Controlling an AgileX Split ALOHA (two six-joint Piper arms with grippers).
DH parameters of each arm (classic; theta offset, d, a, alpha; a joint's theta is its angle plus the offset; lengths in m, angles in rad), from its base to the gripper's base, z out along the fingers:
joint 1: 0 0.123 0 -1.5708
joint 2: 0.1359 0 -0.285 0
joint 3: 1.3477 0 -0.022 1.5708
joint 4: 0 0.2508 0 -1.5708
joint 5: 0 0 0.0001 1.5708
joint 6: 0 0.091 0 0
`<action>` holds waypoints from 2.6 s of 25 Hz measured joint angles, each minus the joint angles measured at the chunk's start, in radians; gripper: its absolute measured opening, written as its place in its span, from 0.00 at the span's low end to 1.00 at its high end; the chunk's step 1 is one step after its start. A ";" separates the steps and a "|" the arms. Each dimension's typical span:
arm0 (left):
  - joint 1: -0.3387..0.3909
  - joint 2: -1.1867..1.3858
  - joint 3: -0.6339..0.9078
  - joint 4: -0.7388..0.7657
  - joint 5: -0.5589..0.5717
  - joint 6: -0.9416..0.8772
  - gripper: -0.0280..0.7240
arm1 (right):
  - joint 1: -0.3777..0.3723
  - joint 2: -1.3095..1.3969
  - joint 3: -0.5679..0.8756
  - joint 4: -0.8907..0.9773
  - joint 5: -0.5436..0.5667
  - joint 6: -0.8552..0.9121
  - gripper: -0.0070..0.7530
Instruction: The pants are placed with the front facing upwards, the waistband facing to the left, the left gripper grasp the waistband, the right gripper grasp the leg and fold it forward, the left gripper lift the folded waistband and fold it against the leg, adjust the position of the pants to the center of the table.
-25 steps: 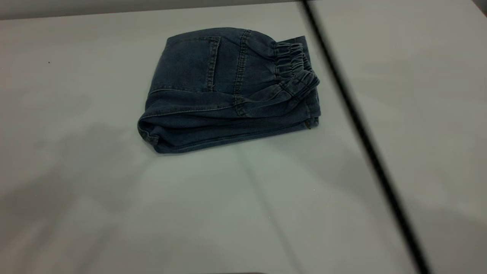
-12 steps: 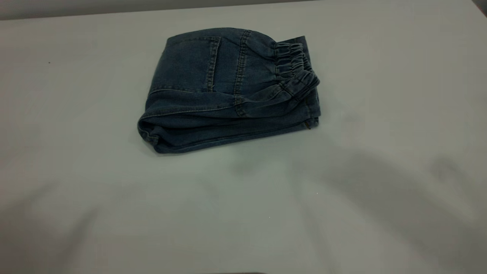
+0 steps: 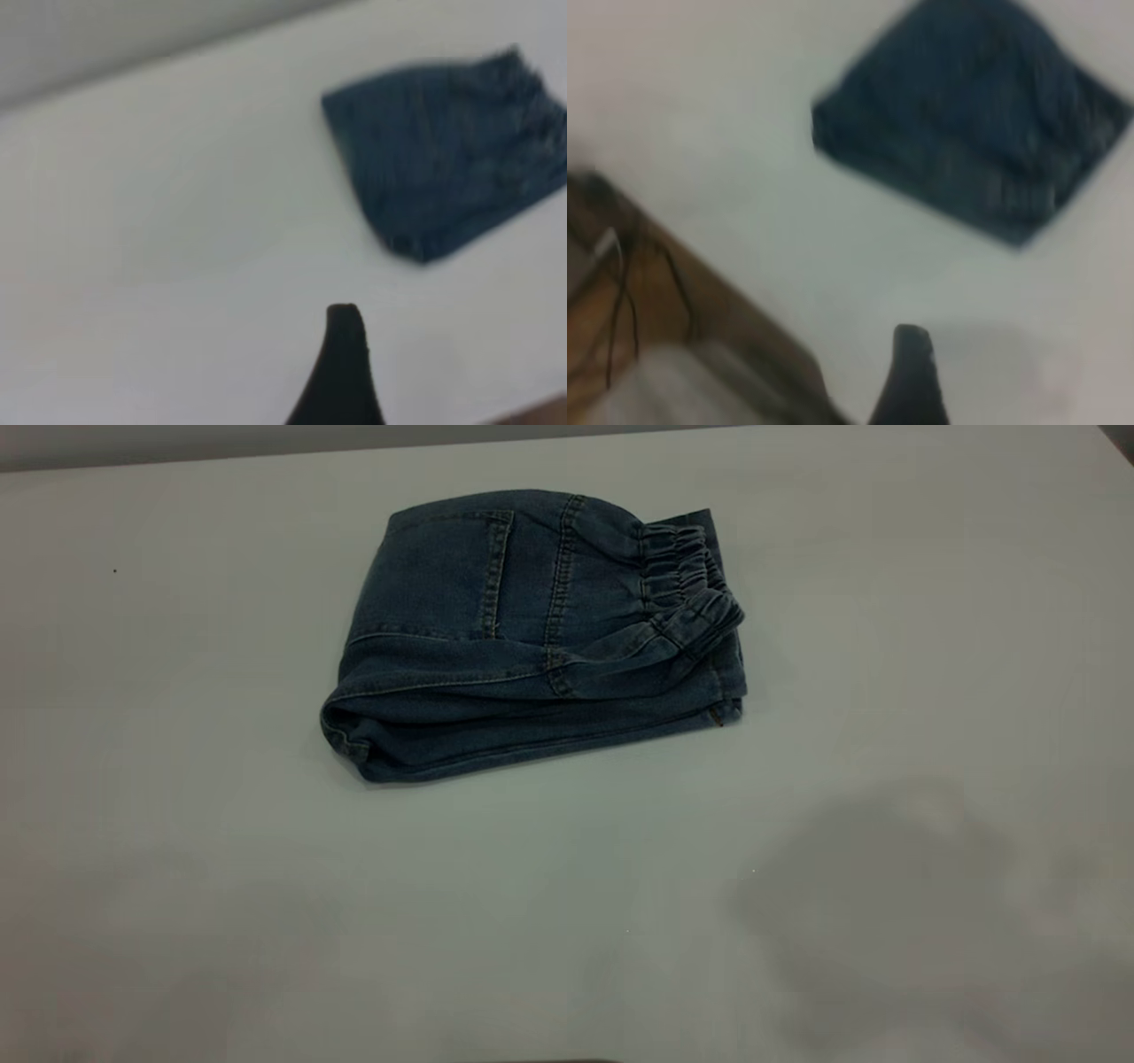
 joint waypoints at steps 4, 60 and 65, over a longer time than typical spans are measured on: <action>0.000 -0.080 0.199 0.009 0.000 -0.027 0.80 | 0.000 -0.152 0.263 -0.004 -0.005 -0.005 0.66; 0.056 -0.292 0.653 0.012 -0.059 -0.089 0.80 | -0.268 -0.992 1.024 -0.170 -0.147 0.147 0.66; 0.089 -0.375 0.653 0.012 -0.060 -0.089 0.80 | -0.496 -1.144 1.024 -0.172 -0.144 0.147 0.66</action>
